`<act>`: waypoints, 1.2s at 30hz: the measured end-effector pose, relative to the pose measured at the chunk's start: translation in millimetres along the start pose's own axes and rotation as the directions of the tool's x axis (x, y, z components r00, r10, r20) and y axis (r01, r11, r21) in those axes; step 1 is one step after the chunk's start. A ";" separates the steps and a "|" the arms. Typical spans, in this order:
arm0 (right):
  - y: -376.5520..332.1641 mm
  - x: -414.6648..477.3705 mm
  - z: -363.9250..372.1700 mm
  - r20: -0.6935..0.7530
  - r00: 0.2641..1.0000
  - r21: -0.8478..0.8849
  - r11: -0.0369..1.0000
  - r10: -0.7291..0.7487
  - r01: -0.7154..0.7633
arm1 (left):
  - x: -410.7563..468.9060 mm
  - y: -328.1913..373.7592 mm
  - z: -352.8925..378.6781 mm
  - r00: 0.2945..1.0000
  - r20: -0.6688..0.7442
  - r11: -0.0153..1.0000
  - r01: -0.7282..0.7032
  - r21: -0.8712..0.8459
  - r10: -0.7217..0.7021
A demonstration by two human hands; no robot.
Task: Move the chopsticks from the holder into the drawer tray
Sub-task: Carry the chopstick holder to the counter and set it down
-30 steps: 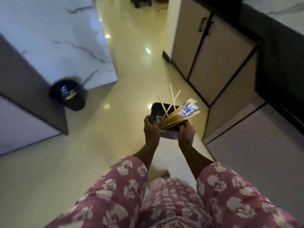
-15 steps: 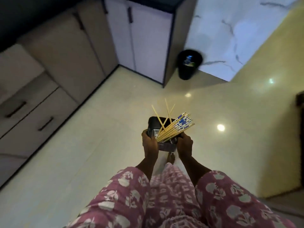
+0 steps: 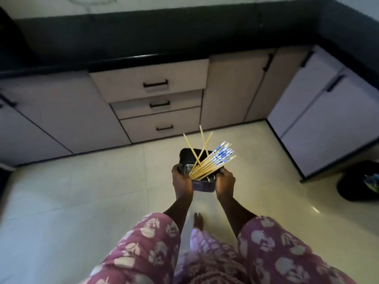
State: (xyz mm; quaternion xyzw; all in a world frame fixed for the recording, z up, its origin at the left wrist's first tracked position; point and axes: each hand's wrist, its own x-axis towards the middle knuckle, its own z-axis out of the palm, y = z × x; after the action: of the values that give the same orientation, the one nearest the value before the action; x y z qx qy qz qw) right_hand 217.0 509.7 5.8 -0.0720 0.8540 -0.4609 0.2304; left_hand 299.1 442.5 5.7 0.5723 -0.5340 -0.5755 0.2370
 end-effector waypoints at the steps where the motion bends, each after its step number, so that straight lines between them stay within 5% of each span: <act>1: -14.3 9.7 7.9 0.014 1.000 0.010 1.000 -0.016 0.016 | 12.5 9.3 -1.4 1.000 -0.024 1.000 -0.009 -0.003 0.009; 16: -271.5 174.6 130.3 0.124 0.936 0.140 0.939 -0.330 0.313 | 231.8 201.9 -27.2 0.939 -0.314 0.979 -0.181 -0.097 0.142; 26: -436.8 278.3 218.0 0.063 0.915 0.226 0.899 -0.398 0.376 | 399.6 343.4 -62.3 0.950 -0.198 0.940 -0.280 -0.195 0.242; 36: -507.9 382.8 279.5 0.096 0.932 0.176 0.928 -0.348 0.329 | 528.4 398.0 -42.9 0.983 -0.132 0.963 -0.152 -0.223 0.125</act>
State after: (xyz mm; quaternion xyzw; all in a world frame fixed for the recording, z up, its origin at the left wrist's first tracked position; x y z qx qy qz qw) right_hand -38.1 -116.3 166.0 -0.2289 0.7736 -0.5539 0.2056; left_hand 80.6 -165.6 153.6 0.5343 -0.4872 -0.5815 0.3728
